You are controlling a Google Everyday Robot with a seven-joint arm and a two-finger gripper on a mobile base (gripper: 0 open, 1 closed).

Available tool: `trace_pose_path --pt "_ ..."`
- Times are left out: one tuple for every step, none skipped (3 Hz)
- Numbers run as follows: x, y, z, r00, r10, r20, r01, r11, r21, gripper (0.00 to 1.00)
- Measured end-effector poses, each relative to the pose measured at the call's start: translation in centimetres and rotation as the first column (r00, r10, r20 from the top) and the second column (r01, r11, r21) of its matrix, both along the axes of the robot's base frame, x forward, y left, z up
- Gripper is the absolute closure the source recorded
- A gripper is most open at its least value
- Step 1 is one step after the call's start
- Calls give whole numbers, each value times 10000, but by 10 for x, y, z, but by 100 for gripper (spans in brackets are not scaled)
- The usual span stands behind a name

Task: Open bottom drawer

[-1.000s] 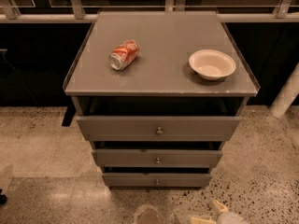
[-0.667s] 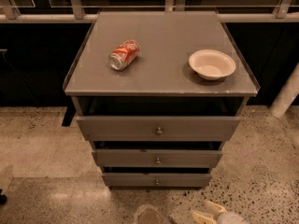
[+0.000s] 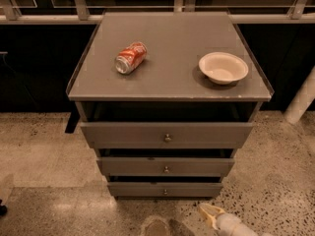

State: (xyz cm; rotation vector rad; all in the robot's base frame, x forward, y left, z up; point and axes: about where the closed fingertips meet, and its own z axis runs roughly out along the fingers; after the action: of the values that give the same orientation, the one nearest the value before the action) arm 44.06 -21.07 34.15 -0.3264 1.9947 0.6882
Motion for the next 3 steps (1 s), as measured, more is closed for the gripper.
trace_pose_path --pt "42 7 -42 9955 -735 595 728 9972 144 100" --pt "42 7 -42 9956 -721 596 714 9973 140 100" --pt "59 20 -58 9981 -343 520 331 9992 236 100"
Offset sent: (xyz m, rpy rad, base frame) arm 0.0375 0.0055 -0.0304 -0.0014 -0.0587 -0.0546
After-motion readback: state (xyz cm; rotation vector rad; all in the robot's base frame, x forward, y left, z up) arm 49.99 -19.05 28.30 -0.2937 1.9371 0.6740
